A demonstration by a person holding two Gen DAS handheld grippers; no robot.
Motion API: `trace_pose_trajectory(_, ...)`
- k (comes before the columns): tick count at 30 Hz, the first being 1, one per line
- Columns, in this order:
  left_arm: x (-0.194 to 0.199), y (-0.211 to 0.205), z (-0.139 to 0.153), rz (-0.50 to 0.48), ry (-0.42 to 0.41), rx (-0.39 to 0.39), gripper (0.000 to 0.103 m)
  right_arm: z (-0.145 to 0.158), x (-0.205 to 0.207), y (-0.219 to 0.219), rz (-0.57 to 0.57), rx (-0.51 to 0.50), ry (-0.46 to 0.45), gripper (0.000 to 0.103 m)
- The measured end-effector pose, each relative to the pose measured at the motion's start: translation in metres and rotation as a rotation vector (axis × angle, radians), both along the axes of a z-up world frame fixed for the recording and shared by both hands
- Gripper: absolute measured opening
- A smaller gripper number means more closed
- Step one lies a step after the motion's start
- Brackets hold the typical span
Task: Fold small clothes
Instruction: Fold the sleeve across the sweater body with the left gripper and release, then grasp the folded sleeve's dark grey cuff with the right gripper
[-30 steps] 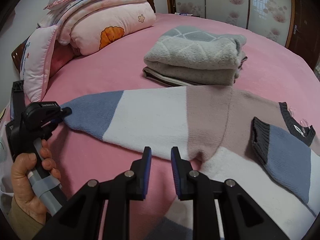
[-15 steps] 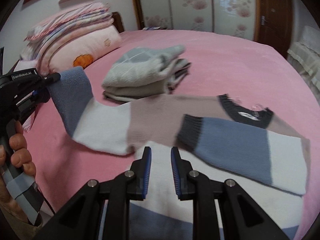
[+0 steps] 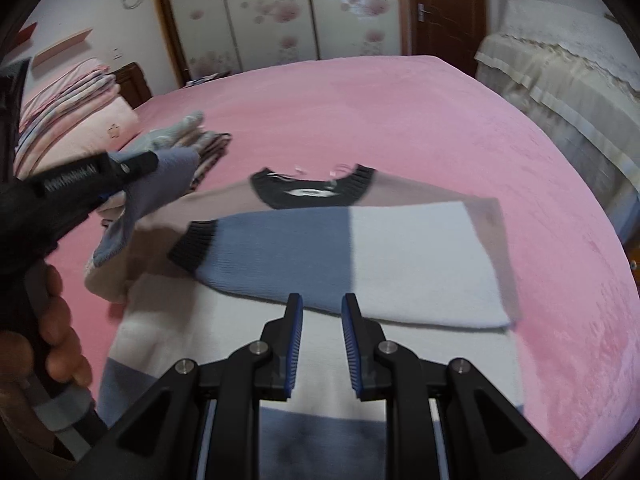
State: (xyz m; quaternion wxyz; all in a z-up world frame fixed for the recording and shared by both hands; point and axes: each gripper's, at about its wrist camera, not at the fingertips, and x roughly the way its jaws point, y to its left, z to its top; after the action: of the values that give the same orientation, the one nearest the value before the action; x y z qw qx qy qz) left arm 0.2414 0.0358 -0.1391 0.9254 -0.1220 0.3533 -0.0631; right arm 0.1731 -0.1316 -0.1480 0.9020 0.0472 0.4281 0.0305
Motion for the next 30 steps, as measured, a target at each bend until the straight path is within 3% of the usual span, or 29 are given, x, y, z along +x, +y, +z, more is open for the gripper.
trace_pose_trajectory(6, 0.006, -0.045, -0.057, -0.099, 0.161, 0.099, 0.008, -0.015, -0.002, -0.034, -0.051, 0.009, 0.029, 0.020)
trace_pose_trajectory(8, 0.005, -0.053, -0.069, -0.125, 0.191, 0.136, 0.015, -0.019, -0.003, -0.041, -0.059, 0.016, 0.039, 0.020)
trace_pose_trajectory(10, -0.005, -0.060, -0.080, -0.147, 0.206, 0.148, 0.029, -0.025, -0.003, -0.045, -0.064, 0.024, 0.047, 0.020)
trace_pose_trajectory(11, -0.008, -0.060, -0.081, -0.157, 0.207, 0.143, 0.032, -0.027, -0.002, -0.047, -0.064, 0.031, 0.052, 0.020)
trace_pose_trajectory(13, -0.013, -0.062, -0.081, -0.176, 0.201, 0.126, 0.048, -0.030, -0.003, -0.049, -0.062, 0.036, 0.058, 0.020)
trace_pose_trajectory(15, -0.016, -0.064, -0.079, -0.188, 0.194, 0.114, 0.053, -0.032, -0.002, -0.049, -0.061, 0.040, 0.061, 0.020)
trace_pose_trajectory(18, -0.026, -0.056, -0.073, -0.187, 0.191, 0.109, 0.053, -0.031, -0.001, -0.049, -0.053, 0.046, 0.057, 0.020)
trace_pose_trajectory(24, -0.058, 0.005, -0.057, -0.085, 0.177, -0.004, 0.057, -0.027, 0.007, -0.037, -0.008, 0.065, 0.043, 0.020)
trace_pose_trajectory(30, -0.083, 0.078, -0.051, 0.115, 0.153, -0.019, 0.062, -0.016, 0.015, 0.005, 0.122, 0.075, 0.016, 0.020)
